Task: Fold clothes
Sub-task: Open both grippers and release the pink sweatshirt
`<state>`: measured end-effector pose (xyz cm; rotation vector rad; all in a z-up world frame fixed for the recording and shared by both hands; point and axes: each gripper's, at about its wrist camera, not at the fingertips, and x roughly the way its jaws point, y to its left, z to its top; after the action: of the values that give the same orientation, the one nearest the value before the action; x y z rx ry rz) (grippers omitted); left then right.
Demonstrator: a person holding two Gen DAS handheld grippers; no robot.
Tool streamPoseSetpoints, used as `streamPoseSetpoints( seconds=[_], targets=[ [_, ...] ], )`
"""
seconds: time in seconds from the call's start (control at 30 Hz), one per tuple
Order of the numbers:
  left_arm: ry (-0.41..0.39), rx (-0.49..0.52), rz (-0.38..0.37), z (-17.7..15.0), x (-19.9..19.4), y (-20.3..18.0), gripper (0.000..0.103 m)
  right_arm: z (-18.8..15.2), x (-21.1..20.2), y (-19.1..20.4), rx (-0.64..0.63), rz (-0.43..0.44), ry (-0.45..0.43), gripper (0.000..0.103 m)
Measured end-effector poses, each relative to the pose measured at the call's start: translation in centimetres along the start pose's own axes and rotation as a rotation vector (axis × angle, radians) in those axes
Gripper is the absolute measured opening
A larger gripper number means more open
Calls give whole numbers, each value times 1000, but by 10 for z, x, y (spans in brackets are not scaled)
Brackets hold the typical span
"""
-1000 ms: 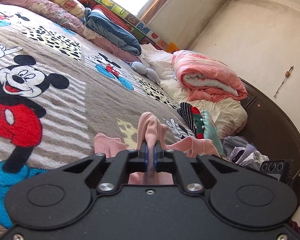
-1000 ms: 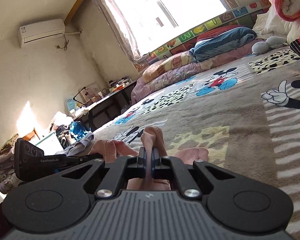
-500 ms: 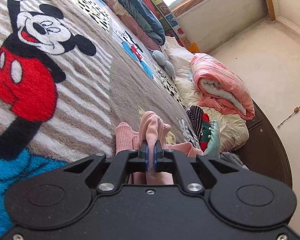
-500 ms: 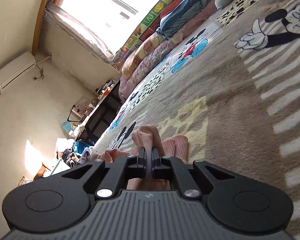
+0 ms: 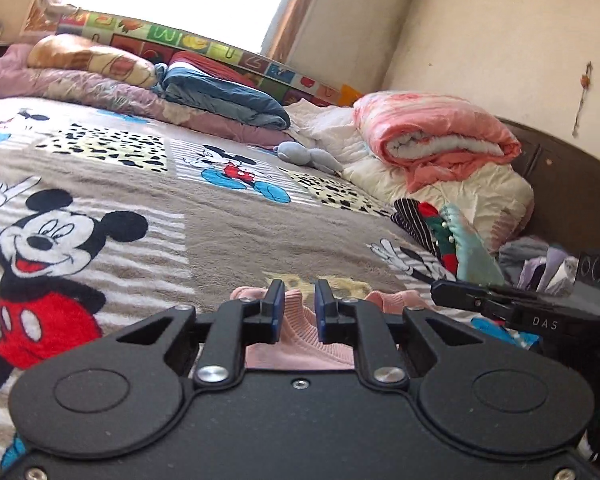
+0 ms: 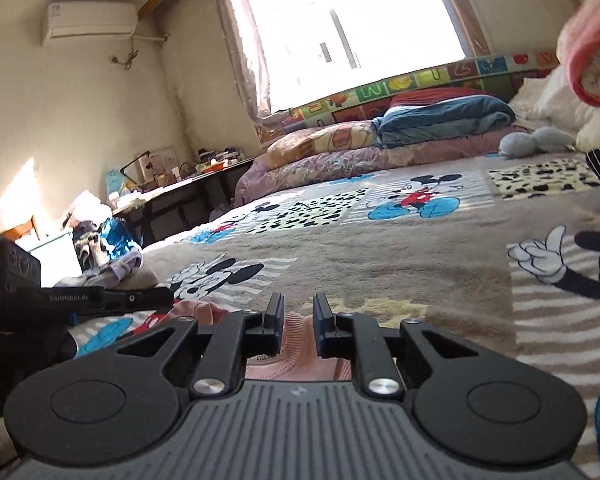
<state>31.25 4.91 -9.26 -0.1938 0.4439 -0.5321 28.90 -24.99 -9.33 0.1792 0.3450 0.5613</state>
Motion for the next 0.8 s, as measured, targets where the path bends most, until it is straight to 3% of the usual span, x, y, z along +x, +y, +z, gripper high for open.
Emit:
streamPoseSetpoints(
  seconds=[0.1, 0.2, 0.3, 0.4, 0.47, 0.53, 0.57, 0.67, 0.8],
  targets=[
    [88, -46, 21, -5, 22, 14, 12, 1, 22, 5, -83, -27, 100, 25],
    [140, -151, 7, -9, 30, 34, 13, -11, 40, -16, 35, -42, 193, 25],
    [151, -209, -10, -13, 31, 44, 13, -16, 40, -33, 150, -3, 196, 24],
    [143, -203, -13, -13, 28, 41, 13, -19, 38, -48, 249, 33, 189, 20],
    [119, -194, -21, -9, 22, 38, 14, -14, 28, -47, 240, 51, 142, 26],
    [80, -174, -34, -5, 13, 33, 27, -6, 16, -44, 195, 47, 99, 49],
    [59, -162, -42, -4, 9, 30, 31, -2, 10, -42, 162, 40, 78, 53],
    [23, -142, -55, -2, 4, 26, 38, 10, -3, -36, 48, 33, 31, 56],
    [31, -136, -57, -5, 12, 26, 38, 10, 5, 5, -297, 18, 67, 53]
  ],
)
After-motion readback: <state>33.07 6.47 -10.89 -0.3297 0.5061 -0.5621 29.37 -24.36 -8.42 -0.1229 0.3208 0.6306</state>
